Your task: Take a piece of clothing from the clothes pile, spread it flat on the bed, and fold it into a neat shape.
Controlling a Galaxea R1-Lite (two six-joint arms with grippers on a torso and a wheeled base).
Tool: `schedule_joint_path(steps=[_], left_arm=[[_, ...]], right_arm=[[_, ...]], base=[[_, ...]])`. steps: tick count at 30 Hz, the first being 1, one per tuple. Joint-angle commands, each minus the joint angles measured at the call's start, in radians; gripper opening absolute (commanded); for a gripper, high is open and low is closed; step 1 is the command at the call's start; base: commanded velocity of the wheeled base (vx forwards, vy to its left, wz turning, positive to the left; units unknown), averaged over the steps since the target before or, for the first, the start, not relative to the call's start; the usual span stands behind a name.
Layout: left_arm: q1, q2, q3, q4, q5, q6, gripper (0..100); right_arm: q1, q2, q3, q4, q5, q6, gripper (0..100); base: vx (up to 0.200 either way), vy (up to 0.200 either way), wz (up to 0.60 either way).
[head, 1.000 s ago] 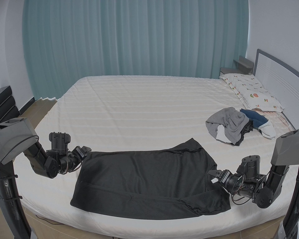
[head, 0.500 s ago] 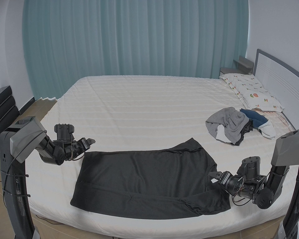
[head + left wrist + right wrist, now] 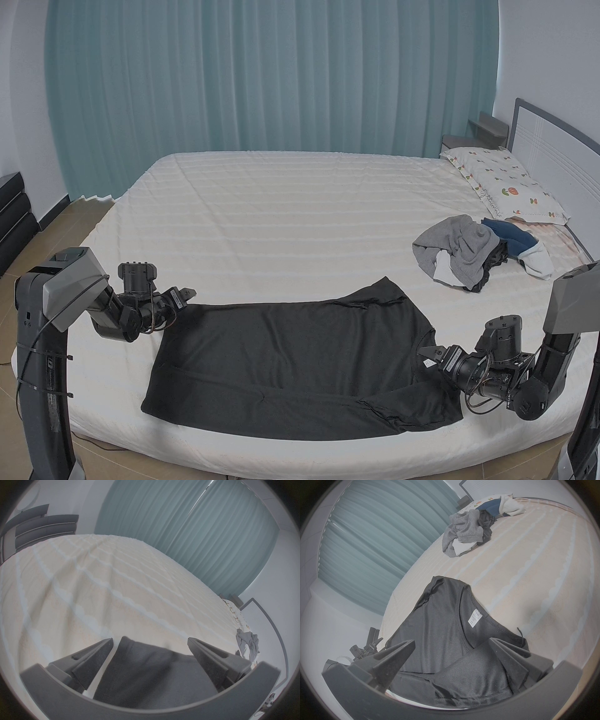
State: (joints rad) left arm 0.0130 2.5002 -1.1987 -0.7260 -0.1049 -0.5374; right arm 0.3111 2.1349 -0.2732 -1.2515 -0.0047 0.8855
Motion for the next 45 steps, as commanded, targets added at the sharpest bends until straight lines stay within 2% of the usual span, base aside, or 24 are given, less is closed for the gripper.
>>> schedule_joint_path(steps=[1, 13, 14, 19, 25, 26, 29, 31, 32, 34, 35, 37, 45], left_arm=[[-0.007, 0.02, -0.002, 0.0, -0.001, -0.001, 100], [-0.007, 0.039, -0.042, 0.0, -0.002, -0.012, 100], [-0.007, 0.039, -0.044, 0.0, -0.002, -0.012, 0], [-0.004, 0.031, -0.015, -0.003, 0.007, -0.013, 0], [0.005, 0.023, 0.001, -0.006, 0.011, -0.022, 0], [0.005, 0.019, -0.002, -0.006, 0.022, -0.045, 0], [-0.001, 0.012, -0.007, -0.009, 0.036, -0.11, 0], [-0.001, 0.011, -0.007, -0.009, 0.036, -0.116, 0], [-0.002, 0.002, 0.001, -0.015, 0.036, -0.136, 0], [-0.002, 0.0, 0.004, -0.015, 0.036, -0.141, 0], [-0.001, -0.003, 0.01, -0.016, 0.036, -0.157, 0], [-0.001, -0.006, 0.024, -0.021, 0.036, -0.17, 0], [-0.01, -0.011, 0.054, -0.035, 0.034, -0.194, 0]], right_arm=[[0.002, 0.003, -0.001, 0.0, 0.002, 0.0, 100], [-0.015, -0.007, -0.046, 0.012, 0.003, -0.003, 100], [-0.013, -0.004, -0.05, 0.014, 0.003, -0.003, 100], [-0.044, 0.013, -0.112, 0.046, 0.008, -0.025, 100], [-0.099, 0.062, -0.278, 0.168, 0.012, -0.077, 100], [-0.101, 0.082, -0.347, 0.222, 0.012, -0.088, 100], [-0.092, 0.114, -0.509, 0.351, 0.022, -0.088, 100], [-0.092, 0.119, -0.531, 0.368, 0.026, -0.086, 100], [-0.079, 0.146, -0.632, 0.451, 0.04, -0.083, 100], [-0.07, 0.165, -0.673, 0.484, 0.043, -0.082, 100], [-0.049, 0.209, -0.761, 0.552, 0.041, -0.08, 100], [-0.03, 0.249, -0.816, 0.61, 0.04, -0.082, 100], [-0.001, 0.333, -1.035, 0.761, 0.049, -0.079, 100]], base=[[0.0, 0.0, 0.0], [0.0, 0.0, 0.0], [0.0, 0.0, 0.0], [0.0, 0.0, 0.0], [0.0, 0.0, 0.0], [0.0, 0.0, 0.0], [0.0, 0.0, 0.0], [0.0, 0.0, 0.0], [0.0, 0.0, 0.0], [0.0, 0.0, 0.0], [0.0, 0.0, 0.0], [0.0, 0.0, 0.0], [0.0, 0.0, 0.0]])
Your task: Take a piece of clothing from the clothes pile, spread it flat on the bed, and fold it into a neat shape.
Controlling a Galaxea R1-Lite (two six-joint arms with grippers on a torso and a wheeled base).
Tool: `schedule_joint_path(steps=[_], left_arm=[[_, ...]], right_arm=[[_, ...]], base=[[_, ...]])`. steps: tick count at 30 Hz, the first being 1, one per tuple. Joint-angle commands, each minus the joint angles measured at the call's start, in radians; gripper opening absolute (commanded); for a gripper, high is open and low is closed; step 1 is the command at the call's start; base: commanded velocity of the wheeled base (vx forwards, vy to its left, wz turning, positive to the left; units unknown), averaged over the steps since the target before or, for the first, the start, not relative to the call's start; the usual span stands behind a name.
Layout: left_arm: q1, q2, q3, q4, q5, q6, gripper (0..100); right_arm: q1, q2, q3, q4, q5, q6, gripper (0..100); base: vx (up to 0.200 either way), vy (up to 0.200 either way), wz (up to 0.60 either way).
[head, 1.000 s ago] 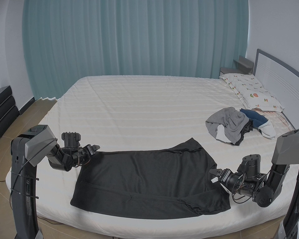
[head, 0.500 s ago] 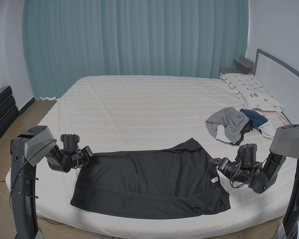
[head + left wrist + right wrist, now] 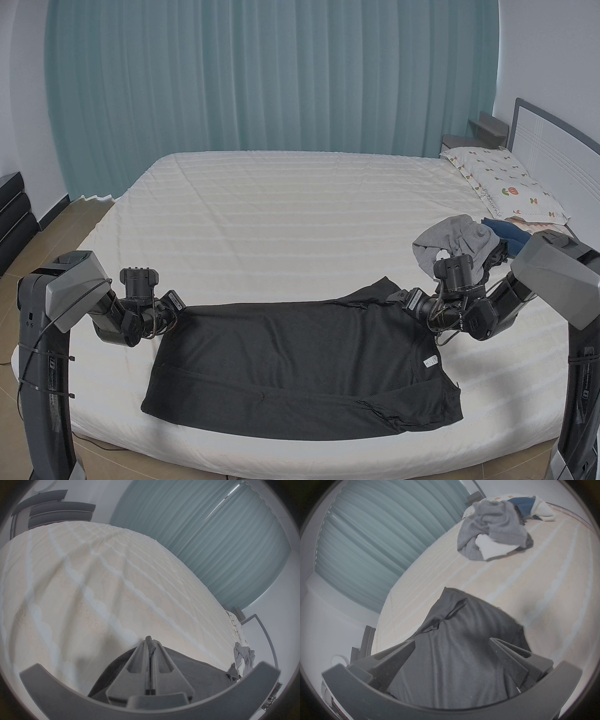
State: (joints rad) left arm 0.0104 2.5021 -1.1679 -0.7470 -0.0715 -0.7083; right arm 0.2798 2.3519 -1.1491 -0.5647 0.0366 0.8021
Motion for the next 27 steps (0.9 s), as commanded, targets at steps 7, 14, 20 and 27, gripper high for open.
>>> schedule_joint_path(steps=[7, 14, 20, 27], left_arm=[[-0.009, -0.012, 0.037, -0.022, 0.001, -0.026, 0], [-0.009, -0.009, 0.039, -0.022, 0.001, -0.026, 0], [-0.009, -0.008, 0.037, -0.022, 0.001, -0.026, 0], [-0.009, -0.008, 0.037, -0.022, 0.001, -0.026, 0]], right_arm=[[0.047, 0.193, -0.307, 0.167, 0.008, 0.02, 100], [0.05, 0.27, -0.429, 0.193, -0.003, 0.022, 100], [0.055, 0.314, -0.517, 0.17, -0.003, 0.049, 100], [0.058, 0.423, -0.721, 0.118, -0.017, 0.062, 100]], base=[[0.0, 0.0, 0.0], [0.0, 0.0, 0.0], [0.0, 0.0, 0.0], [0.0, 0.0, 0.0]])
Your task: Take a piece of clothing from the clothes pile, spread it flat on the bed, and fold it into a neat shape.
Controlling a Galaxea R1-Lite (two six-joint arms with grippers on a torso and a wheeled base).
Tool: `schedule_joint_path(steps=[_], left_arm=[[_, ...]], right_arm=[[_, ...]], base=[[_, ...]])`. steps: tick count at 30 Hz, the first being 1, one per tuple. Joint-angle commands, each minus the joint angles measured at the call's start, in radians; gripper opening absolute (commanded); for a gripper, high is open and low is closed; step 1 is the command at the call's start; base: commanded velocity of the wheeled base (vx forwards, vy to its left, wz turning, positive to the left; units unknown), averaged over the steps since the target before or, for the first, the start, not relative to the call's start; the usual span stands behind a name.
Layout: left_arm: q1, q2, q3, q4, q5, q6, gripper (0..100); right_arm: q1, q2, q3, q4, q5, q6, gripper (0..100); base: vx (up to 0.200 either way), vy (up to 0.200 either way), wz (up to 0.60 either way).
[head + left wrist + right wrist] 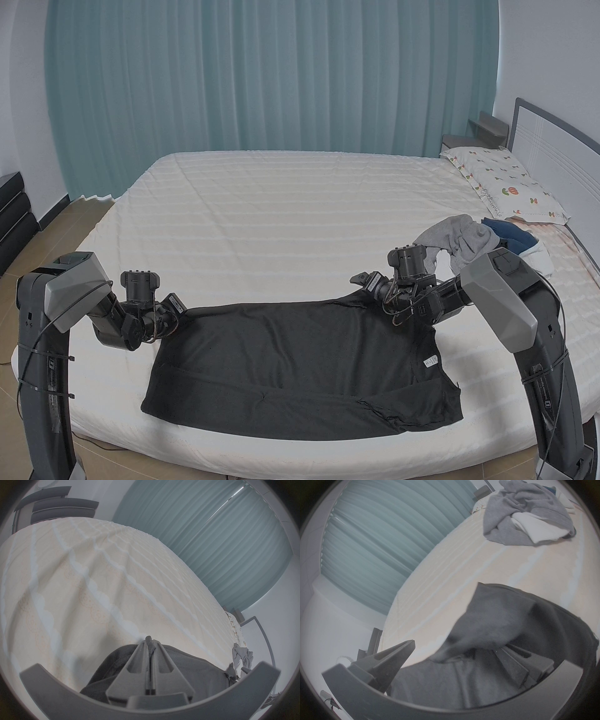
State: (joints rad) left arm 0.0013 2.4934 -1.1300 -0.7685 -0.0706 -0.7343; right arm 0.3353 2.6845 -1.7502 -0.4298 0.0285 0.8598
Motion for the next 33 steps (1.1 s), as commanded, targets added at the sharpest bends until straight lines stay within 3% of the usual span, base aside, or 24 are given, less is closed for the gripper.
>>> schedule_joint_path(steps=[1, 4, 6, 7, 15, 25, 29, 30, 33], left_arm=[[0.002, 0.002, -0.001, 0.0, 0.0, -0.001, 0], [0.002, 0.004, -0.002, 0.0, 0.0, -0.001, 0], [0.002, 0.002, -0.002, 0.0, 0.0, -0.001, 0], [0.002, 0.004, -0.002, 0.002, 0.0, -0.001, 0], [0.003, 0.004, -0.004, 0.002, 0.0, -0.001, 0], [0.009, 0.005, -0.007, 0.003, 0.0, -0.002, 0], [0.008, 0.007, -0.007, 0.003, 0.0, -0.001, 0], [0.008, 0.007, -0.007, 0.003, 0.0, -0.001, 0], [0.009, 0.007, -0.007, 0.003, 0.0, -0.001, 0]], right_arm=[[0.002, 0.127, -0.213, -0.021, -0.032, 0.005, 100], [0.002, 0.15, -0.25, -0.026, -0.045, 0.007, 100], [0.001, 0.175, -0.25, -0.225, -0.073, -0.002, 100], [-0.001, 0.175, -0.25, -0.248, -0.075, -0.004, 100], [-0.047, 0.107, -0.25, -0.322, -0.081, -0.015, 100], [-0.075, 0.115, -0.25, -0.158, -0.081, -0.036, 100], [-0.081, 0.098, -0.25, -0.032, -0.079, -0.038, 100], [-0.079, 0.083, -0.25, 0.069, -0.078, -0.035, 100], [-0.09, 0.074, -0.25, 0.102, -0.081, -0.036, 100]], base=[[0.0, 0.0, 0.0], [0.0, 0.0, 0.0], [0.0, 0.0, 0.0], [0.0, 0.0, 0.0], [0.0, 0.0, 0.0], [0.0, 0.0, 0.0], [0.0, 0.0, 0.0], [0.0, 0.0, 0.0], [0.0, 0.0, 0.0]])
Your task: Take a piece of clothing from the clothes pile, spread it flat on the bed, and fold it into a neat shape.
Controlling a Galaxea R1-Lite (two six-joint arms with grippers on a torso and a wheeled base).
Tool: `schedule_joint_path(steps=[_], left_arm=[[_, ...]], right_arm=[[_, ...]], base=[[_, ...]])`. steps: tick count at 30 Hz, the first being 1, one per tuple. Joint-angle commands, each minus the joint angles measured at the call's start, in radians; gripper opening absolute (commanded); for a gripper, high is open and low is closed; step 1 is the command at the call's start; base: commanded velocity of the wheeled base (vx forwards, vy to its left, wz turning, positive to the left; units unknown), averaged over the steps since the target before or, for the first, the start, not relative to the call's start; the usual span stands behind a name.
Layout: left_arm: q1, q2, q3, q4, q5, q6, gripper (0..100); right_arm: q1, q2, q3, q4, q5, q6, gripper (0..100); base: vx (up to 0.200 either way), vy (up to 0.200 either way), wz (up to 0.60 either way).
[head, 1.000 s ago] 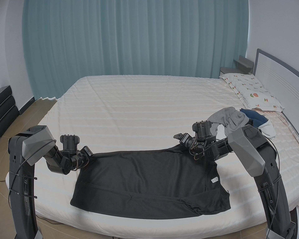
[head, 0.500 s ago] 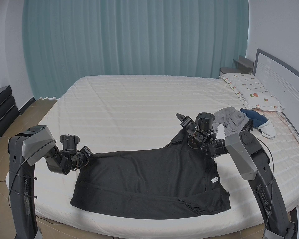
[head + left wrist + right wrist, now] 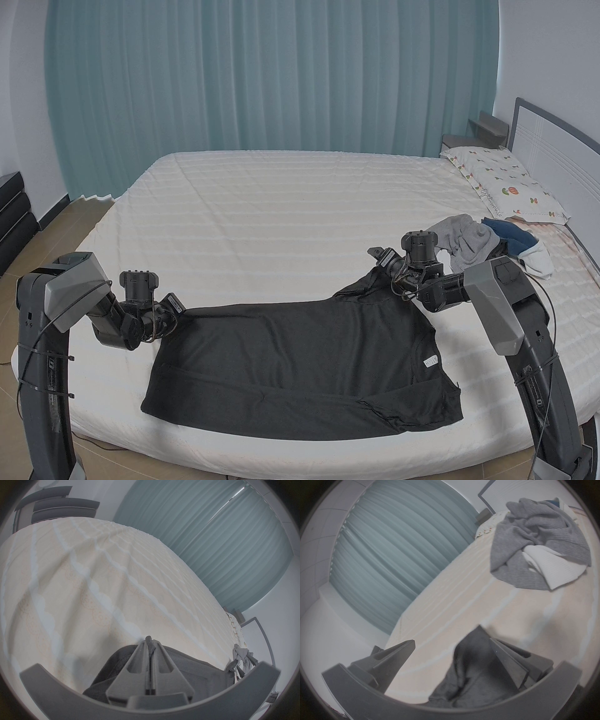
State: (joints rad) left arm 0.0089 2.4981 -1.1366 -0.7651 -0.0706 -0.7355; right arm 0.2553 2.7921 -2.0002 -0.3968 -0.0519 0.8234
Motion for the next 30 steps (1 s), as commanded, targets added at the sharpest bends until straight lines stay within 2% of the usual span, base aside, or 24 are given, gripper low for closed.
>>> schedule_joint_path(steps=[1, 3, 6, 11, 15, 18, 23, 30], left_arm=[[0.002, 0.002, -0.002, 0.0, 0.0, 0.001, 0], [0.002, 0.002, 0.0, 0.0, 0.0, 0.001, 0], [0.002, 0.002, 0.0, 0.0, 0.0, 0.001, 0], [0.002, -0.001, 0.003, 0.0, 0.0, 0.001, 0], [0.005, -0.001, 0.003, -0.002, 0.0, 0.001, 0], [0.006, -0.001, 0.003, -0.002, 0.0, 0.001, 0], [0.006, 0.001, 0.003, -0.002, 0.0, 0.001, 0], [0.008, 0.001, 0.001, -0.002, -0.001, 0.001, 0]], right_arm=[[-0.022, -0.042, 0.0, 0.072, 0.0, -0.001, 100], [-0.024, -0.043, 0.0, 0.072, 0.0, -0.001, 100], [-0.065, -0.109, 0.121, 0.061, 0.018, -0.046, 100], [-0.107, -0.126, 0.245, 0.016, 0.083, -0.202, 100], [-0.113, -0.121, 0.336, -0.093, 0.161, -0.262, 100], [-0.103, -0.098, 0.347, -0.146, 0.182, -0.265, 100], [-0.091, -0.074, 0.327, -0.152, 0.188, -0.262, 100], [-0.079, -0.009, 0.216, -0.149, 0.165, -0.25, 100]], base=[[0.0, 0.0, 0.0], [0.0, 0.0, 0.0], [0.0, 0.0, 0.0], [0.0, 0.0, 0.0], [0.0, 0.0, 0.0], [0.0, 0.0, 0.0], [0.0, 0.0, 0.0], [0.0, 0.0, 0.0]])
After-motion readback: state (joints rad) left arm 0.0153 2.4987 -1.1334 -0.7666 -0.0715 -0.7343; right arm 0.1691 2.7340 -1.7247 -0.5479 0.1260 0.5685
